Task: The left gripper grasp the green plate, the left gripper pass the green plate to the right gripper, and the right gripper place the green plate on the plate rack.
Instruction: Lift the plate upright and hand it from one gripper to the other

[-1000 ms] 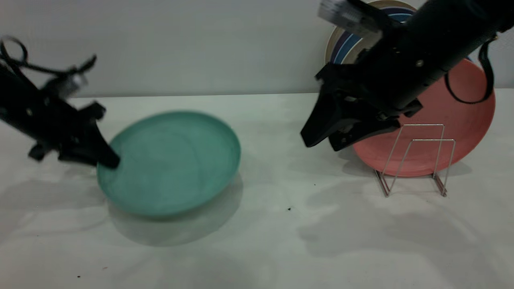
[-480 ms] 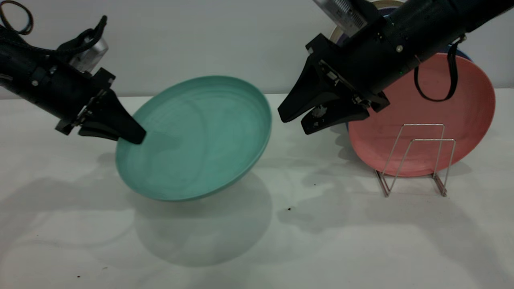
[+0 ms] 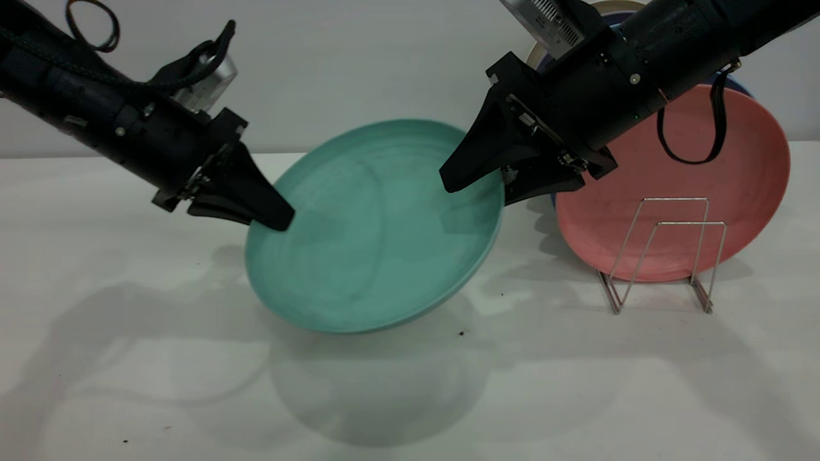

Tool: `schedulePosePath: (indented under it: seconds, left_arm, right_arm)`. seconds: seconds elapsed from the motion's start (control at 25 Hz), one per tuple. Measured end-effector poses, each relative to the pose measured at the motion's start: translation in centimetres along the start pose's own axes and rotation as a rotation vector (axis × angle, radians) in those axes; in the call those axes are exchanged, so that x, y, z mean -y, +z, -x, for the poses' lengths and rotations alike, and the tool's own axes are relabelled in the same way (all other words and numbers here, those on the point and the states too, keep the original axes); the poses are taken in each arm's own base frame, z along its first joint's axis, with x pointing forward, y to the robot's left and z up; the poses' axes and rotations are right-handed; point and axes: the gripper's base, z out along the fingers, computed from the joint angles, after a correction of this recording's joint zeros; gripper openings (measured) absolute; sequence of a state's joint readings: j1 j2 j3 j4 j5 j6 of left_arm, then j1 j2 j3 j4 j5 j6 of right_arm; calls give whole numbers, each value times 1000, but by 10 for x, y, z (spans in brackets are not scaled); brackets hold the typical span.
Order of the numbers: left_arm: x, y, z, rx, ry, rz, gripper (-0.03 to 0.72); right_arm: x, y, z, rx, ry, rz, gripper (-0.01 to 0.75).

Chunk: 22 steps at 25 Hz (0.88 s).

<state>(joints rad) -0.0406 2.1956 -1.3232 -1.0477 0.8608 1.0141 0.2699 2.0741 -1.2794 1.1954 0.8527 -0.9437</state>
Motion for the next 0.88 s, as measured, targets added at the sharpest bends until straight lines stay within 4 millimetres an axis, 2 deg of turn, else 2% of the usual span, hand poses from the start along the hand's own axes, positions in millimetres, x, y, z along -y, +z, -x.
schedulePosePath:
  seconds: [0.12, 0.32, 0.4, 0.52, 0.64, 0.76, 0.88]
  left_arm:
    - [4, 4, 1, 0, 13, -6, 14]
    - [8, 7, 1, -7, 24, -11, 35]
    - [9, 8, 2, -3, 21, -18, 63]
    - [12, 10, 2, 1, 15, -36, 182]
    - [14, 9, 2, -1, 24, -49, 371]
    - [15, 8, 2, -2, 36, -50, 570]
    - [20, 2, 3, -12, 65, -48, 679]
  right_arm:
    - [0, 0, 0, -1, -1, 0, 399]
    - [3, 0, 1, 7, -5, -26, 125]
    - [6, 1, 0, 7, -7, -39, 114]
    - [6, 1, 0, 3, -22, -39, 109]
    - [8, 1, -2, -18, -58, -58, 76]
    - [10, 0, -4, -45, -107, -78, 76]
    - [18, -7, -4, -51, -152, -110, 76]
